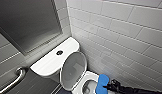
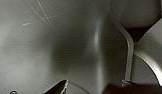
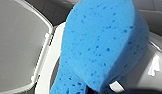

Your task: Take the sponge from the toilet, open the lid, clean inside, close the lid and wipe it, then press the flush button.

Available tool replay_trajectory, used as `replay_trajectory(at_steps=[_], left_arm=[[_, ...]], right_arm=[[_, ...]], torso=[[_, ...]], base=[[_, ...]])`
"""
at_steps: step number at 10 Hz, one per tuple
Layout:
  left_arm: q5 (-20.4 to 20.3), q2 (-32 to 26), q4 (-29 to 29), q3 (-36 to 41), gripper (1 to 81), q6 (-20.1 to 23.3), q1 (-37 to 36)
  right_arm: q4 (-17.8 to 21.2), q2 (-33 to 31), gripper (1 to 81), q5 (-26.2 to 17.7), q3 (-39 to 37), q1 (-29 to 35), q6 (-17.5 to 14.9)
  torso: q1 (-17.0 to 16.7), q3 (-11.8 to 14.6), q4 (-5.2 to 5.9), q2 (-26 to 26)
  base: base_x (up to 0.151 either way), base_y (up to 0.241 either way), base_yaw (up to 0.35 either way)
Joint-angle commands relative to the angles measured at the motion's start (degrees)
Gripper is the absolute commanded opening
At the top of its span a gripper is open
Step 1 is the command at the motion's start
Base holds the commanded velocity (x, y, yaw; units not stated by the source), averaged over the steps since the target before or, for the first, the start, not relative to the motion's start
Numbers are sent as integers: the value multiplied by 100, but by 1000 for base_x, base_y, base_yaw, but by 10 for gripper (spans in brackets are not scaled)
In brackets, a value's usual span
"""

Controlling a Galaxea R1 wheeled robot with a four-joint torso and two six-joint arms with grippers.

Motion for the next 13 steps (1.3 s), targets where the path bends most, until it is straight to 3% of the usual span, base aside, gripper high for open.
replay_trajectory(at_steps=[1, 6, 13], left_arm=[[454, 59, 29, 13, 811, 7, 90], [454, 59, 29, 13, 811, 15, 90], [454, 85, 37, 13, 811, 15, 90]], right_arm=[[242, -870, 10, 283, 942, 339, 29], [251, -1321, 10, 1136, 1304, -759, 29], [260, -1866, 10, 2147, 2315, -1666, 3]], torso=[[0, 0, 0, 0], [0, 0, 0, 0], [0, 0, 0, 0]], base=[[0, 0, 0], [0, 0, 0], [0, 0, 0]])
